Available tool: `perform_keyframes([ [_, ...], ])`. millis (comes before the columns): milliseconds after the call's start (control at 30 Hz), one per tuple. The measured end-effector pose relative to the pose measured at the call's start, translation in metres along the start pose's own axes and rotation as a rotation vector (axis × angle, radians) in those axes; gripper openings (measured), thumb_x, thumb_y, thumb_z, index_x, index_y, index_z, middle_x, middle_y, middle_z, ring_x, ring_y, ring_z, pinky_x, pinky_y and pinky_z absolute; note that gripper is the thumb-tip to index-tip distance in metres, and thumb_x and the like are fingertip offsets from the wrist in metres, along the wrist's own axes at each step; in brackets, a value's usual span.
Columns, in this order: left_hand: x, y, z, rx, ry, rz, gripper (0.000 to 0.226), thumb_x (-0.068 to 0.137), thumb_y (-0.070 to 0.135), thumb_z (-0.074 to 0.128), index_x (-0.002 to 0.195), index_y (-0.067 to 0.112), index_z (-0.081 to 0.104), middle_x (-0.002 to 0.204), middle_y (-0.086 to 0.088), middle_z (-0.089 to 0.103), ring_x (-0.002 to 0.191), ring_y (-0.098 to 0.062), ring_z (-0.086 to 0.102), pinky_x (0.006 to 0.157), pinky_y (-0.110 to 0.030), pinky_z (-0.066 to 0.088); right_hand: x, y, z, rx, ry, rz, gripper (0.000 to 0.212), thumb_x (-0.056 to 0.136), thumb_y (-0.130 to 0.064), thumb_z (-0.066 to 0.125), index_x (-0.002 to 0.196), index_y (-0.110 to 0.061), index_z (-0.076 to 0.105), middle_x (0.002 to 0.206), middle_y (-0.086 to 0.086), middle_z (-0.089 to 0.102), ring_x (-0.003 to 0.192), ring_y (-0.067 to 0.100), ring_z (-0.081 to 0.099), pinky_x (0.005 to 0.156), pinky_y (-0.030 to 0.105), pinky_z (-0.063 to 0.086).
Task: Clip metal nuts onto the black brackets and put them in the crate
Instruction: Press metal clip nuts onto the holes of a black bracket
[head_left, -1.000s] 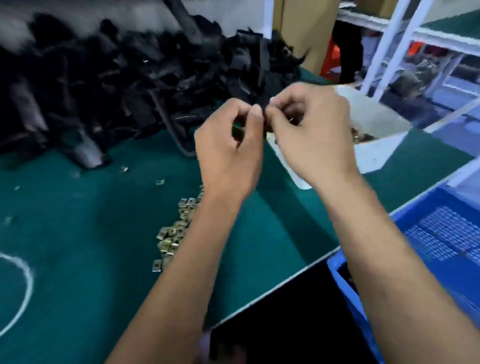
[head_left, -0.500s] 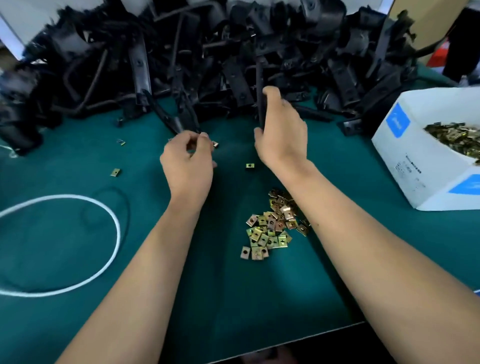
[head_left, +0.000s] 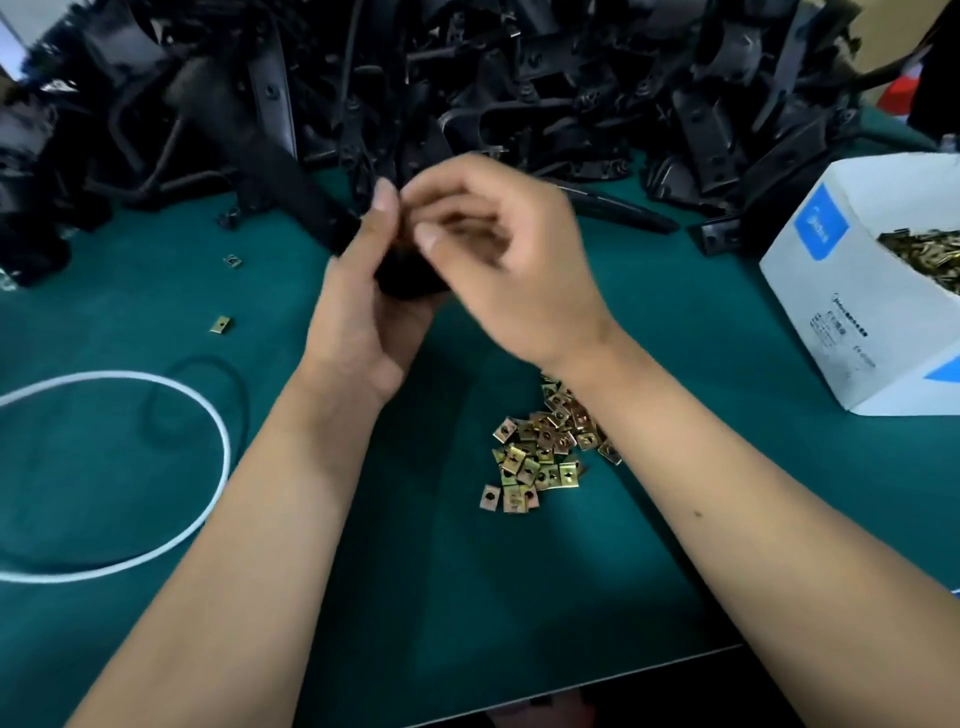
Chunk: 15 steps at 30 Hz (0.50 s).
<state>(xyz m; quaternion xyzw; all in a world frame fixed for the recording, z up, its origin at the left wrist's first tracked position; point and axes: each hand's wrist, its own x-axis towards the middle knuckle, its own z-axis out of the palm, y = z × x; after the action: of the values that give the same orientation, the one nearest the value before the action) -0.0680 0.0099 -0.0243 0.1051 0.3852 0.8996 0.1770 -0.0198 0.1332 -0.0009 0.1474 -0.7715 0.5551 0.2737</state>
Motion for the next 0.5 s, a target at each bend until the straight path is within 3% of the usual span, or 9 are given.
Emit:
perform_keyframes([
  [67, 0.005, 0.004, -0.006, -0.031, 0.118, 0.027, 0.003, 0.101, 0.010, 0.060, 0.103, 0.010, 0.062, 0.107, -0.015, 0.072, 0.101, -0.027, 0.070, 0.093, -0.038, 0.057, 0.003, 0.006, -0.019, 0.060, 0.078, 0.081, 0.012, 0.096, 0.001, 0.061, 0.103, 0.003, 0.070, 0.085, 0.013, 0.076, 0.074, 0.022, 0.075, 0.066, 0.032, 0.059],
  [133, 0.009, 0.006, -0.011, -0.133, 0.173, 0.011, 0.016, 0.096, -0.008, 0.057, 0.107, 0.004, 0.058, 0.104, -0.021, 0.072, 0.098, -0.033, 0.074, 0.084, -0.035, 0.060, 0.004, 0.019, -0.043, -0.090, 0.100, 0.229, 0.012, 0.099, -0.008, 0.061, 0.095, -0.007, 0.073, 0.076, 0.009, 0.074, 0.060, 0.018, 0.069, 0.054, 0.030, 0.054],
  [200, 0.010, 0.006, -0.013, -0.199, 0.176, -0.015, 0.021, 0.094, -0.015, 0.053, 0.111, -0.003, 0.059, 0.102, -0.025, 0.072, 0.100, -0.038, 0.074, 0.083, -0.035, 0.060, 0.001, 0.039, -0.066, -0.380, 0.035, 0.357, 0.016, 0.099, -0.014, 0.064, 0.088, -0.019, 0.074, 0.072, 0.000, 0.073, 0.055, 0.006, 0.063, 0.057, 0.026, 0.051],
  [300, 0.009, 0.002, -0.012, -0.174, 0.197, -0.043, 0.028, 0.094, -0.016, 0.054, 0.120, -0.006, 0.058, 0.102, -0.025, 0.072, 0.102, -0.039, 0.074, 0.082, -0.034, 0.061, -0.005, 0.055, -0.083, -0.590, -0.125, 0.441, 0.010, 0.095, -0.024, 0.071, 0.088, -0.026, 0.077, 0.076, -0.009, 0.073, 0.065, 0.003, 0.064, 0.074, 0.031, 0.056],
  [367, 0.008, -0.001, -0.013, -0.109, 0.220, -0.052, 0.031, 0.095, -0.011, 0.057, 0.126, -0.007, 0.058, 0.105, -0.020, 0.074, 0.101, -0.036, 0.075, 0.080, -0.033, 0.061, -0.007, 0.055, -0.079, -0.633, -0.202, 0.418, 0.005, 0.090, -0.035, 0.077, 0.091, -0.030, 0.078, 0.079, -0.015, 0.071, 0.071, -0.001, 0.062, 0.072, 0.028, 0.053],
  [500, 0.006, -0.001, -0.014, -0.056, 0.213, -0.067, 0.040, 0.094, -0.006, 0.062, 0.134, -0.007, 0.056, 0.106, -0.013, 0.076, 0.096, -0.029, 0.076, 0.080, -0.034, 0.061, -0.009, 0.053, -0.060, -0.689, -0.349, 0.326, 0.019, 0.083, -0.041, 0.083, 0.099, -0.034, 0.077, 0.091, -0.013, 0.061, 0.074, -0.002, 0.053, 0.073, 0.029, 0.044],
])
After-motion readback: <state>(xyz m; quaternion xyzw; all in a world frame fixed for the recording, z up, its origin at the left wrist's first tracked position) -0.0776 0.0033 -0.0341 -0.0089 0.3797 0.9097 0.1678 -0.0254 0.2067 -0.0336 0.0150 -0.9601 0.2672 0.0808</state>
